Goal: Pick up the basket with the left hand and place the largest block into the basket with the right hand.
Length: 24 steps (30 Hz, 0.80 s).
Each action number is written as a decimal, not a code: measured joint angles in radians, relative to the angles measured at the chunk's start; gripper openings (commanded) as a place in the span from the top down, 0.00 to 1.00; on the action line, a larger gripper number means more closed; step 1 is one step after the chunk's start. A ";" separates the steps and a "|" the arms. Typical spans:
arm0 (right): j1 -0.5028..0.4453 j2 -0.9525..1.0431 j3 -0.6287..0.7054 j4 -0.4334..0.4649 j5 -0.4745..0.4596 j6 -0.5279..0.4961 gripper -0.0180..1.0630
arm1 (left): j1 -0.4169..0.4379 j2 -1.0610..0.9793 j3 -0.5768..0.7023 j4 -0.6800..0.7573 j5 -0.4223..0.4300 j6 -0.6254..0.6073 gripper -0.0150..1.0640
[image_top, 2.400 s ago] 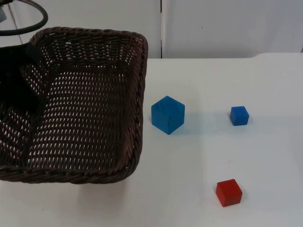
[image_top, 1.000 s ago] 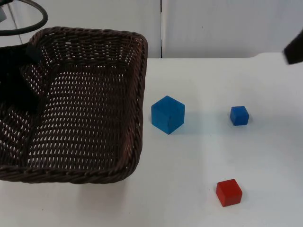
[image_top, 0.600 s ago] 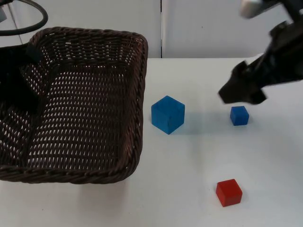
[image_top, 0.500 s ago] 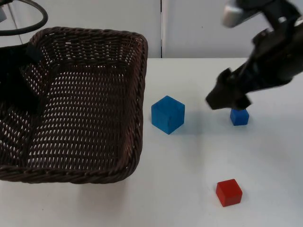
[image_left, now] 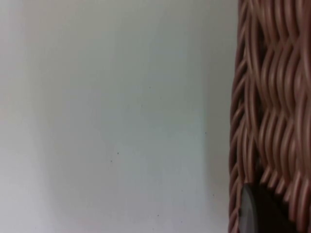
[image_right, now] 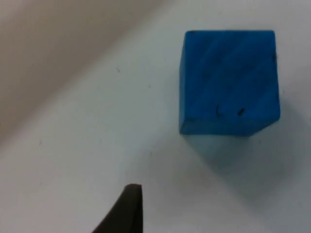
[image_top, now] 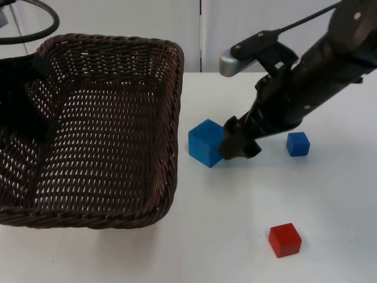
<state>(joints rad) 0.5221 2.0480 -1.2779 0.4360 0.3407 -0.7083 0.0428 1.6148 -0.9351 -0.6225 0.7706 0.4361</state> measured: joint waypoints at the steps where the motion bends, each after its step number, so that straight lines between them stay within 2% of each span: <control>1: 0.000 0.014 -0.012 0.002 -0.007 -0.005 0.01 | 0.000 0.000 0.000 0.000 0.000 0.000 0.99; 9: 0.000 0.124 -0.117 0.017 -0.027 -0.055 0.01 | 0.000 0.000 0.000 0.000 0.000 0.000 0.99; 17: 0.000 0.211 -0.214 0.025 -0.025 -0.059 0.02 | 0.000 0.000 0.000 0.000 0.000 0.000 0.99; 24: 0.015 0.252 -0.258 0.038 -0.030 -0.062 0.11 | 0.000 0.000 0.000 0.000 -0.002 0.000 0.99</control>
<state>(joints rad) 0.5373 2.2998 -1.5363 0.4742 0.3111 -0.7698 0.0428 1.6148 -0.9351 -0.6225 0.7688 0.4361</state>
